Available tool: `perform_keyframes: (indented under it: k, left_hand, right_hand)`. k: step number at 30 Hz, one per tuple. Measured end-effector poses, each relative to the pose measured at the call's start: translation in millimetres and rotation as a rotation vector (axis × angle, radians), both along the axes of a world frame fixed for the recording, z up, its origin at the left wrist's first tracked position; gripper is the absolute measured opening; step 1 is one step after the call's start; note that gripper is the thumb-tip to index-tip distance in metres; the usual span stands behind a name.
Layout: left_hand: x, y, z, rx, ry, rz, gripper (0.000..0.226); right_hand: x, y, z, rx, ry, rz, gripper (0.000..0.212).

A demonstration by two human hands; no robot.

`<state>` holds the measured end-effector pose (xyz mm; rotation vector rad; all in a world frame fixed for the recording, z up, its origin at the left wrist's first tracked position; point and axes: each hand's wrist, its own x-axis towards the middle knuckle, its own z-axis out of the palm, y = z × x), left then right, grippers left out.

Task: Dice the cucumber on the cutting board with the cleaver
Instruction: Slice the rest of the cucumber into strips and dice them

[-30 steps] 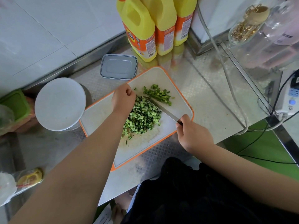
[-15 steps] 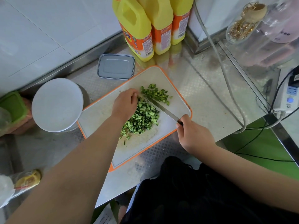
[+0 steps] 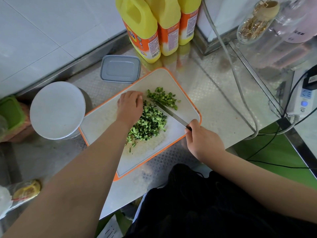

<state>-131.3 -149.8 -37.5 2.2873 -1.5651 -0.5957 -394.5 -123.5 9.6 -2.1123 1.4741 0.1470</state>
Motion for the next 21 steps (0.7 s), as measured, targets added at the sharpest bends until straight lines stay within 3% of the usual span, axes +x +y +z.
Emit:
perform_keyframes:
  k: [4,7,9,12,21]
  left_hand:
    - [2.2,2.9,-2.9,0.005,0.082,-0.028,0.035]
    - [3.9,3.1,-2.6,-0.076,0.126,0.085,0.033]
    - [5.0,1.6,-3.8,-0.03,0.105,0.13,0.037]
    - [5.9,6.4,-10.4,0.067,0.023,0.019,0.042]
    - [10.7,24.4,-15.9,-0.005,0.043,-0.029,0.053]
  right_hand:
    - [3.2,1.3,-5.0,0.029,-0.005,0.031,0.018]
    - [5.3,0.1,-5.3,0.056,-0.025,0.016,0.02]
    - [9.1,-1.1,-5.1,0.086,-0.031,-0.006,0.021]
    - [20.6,1.4,-5.1,0.126,-0.063,-0.019,0.02]
    - [68.5,30.8,-15.5,0.199,-0.146,-0.071,0.023]
